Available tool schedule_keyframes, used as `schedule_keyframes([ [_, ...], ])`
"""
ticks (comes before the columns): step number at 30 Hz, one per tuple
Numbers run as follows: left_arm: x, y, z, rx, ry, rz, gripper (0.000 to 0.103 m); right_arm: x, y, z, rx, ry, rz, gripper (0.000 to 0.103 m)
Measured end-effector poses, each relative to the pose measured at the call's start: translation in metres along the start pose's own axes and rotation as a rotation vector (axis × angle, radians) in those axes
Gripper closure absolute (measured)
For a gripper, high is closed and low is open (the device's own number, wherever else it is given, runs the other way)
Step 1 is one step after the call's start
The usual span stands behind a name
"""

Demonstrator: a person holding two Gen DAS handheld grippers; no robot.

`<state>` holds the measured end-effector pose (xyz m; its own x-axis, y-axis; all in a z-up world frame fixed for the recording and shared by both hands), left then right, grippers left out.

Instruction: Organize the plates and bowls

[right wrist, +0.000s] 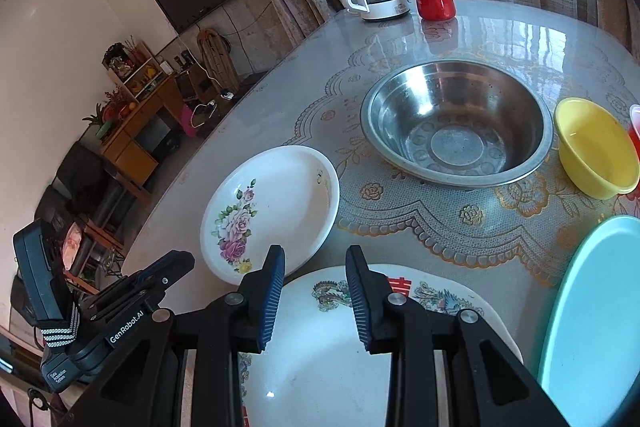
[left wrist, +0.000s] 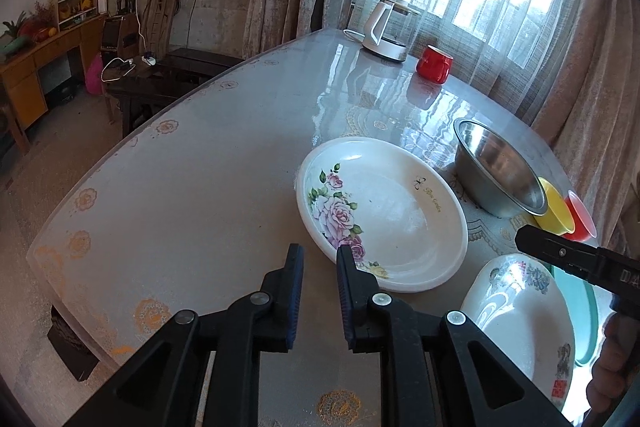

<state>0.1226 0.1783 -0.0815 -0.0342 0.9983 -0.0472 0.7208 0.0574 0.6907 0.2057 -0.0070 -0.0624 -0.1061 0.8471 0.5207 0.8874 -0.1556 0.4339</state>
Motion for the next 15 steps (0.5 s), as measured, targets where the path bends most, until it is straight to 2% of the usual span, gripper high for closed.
schedule_keyframes([
  [7,0.012,0.007,0.006,-0.013,-0.003,-0.023,0.086,0.003,0.009,0.019,0.022,-0.008,0.011,0.071],
  [15,0.019,0.021,0.029,-0.008,-0.021,0.007,0.084,-0.001,0.023,0.049,0.043,-0.076,0.006,0.073],
])
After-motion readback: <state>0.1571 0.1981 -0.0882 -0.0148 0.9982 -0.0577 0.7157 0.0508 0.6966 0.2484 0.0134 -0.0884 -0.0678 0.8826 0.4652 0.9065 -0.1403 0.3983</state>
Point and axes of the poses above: each gripper's, at about its wrist camera, not at the fingertips, and z roughly the way its jaws point, x to its left, y to its top, the point moved 8 cm from there along z, roughly the way its jaws point, and after that the axes turned 15 degrees about z, right-handed, at the moved point
